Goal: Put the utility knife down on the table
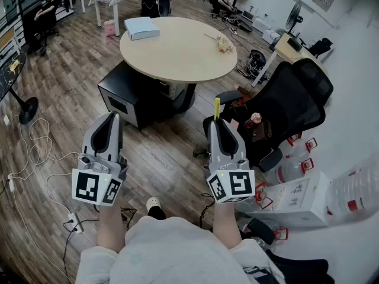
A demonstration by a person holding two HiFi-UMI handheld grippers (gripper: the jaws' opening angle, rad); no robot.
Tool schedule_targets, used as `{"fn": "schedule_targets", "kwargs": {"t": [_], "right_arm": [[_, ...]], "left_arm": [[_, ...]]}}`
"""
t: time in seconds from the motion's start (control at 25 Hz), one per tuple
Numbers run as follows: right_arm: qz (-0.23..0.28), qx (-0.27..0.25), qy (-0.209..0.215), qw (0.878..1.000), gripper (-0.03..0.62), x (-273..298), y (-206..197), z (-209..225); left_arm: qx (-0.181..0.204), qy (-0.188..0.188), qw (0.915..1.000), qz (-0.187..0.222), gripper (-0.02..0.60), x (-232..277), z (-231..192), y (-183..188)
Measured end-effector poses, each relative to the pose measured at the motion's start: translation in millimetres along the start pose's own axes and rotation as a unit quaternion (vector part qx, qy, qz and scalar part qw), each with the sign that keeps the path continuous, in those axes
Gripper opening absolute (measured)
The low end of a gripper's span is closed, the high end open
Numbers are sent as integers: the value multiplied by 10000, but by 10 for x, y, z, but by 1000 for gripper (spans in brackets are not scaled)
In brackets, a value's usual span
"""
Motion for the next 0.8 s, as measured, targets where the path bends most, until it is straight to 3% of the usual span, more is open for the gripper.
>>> {"fn": "schedule_targets", "kwargs": {"t": [0.8], "right_arm": [[4, 96, -144, 9998, 74, 297, -106, -5]], "left_arm": [[-53, -35, 10000, 19, 8, 212, -262, -123]]}}
Point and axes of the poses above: the fingertips, and each gripper's own axes: x forward along the fingers, z to its right, y out of its top, the point moved 5 cm from there along -x, backward along the fingers, and after that the axes turned 8 degrees about x, right-handed, at the moved point
